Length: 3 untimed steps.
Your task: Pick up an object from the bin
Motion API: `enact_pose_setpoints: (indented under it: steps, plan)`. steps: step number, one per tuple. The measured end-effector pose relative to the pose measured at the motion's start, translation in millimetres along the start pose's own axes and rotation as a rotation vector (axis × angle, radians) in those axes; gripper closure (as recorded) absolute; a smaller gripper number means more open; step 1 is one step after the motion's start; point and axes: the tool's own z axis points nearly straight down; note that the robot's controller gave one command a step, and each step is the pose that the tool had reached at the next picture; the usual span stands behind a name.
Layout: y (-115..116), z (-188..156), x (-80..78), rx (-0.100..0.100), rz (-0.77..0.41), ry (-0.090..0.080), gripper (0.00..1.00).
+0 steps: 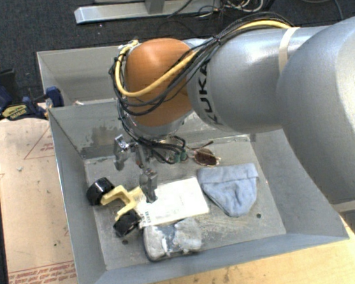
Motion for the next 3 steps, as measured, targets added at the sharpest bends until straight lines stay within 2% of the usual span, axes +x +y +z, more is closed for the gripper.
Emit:
enact_pose_setpoints:
  steps: [1,2,3]
  plan:
    - [11.7,60.7,1.1,0.002,-0.343,-0.003,0.0]
    - [6.5,63.5,5.8,0.002,-0.361,-0.013,1.0]
    - [6.5,63.7,5.8,0.002,-0.36,-0.012,1.0]
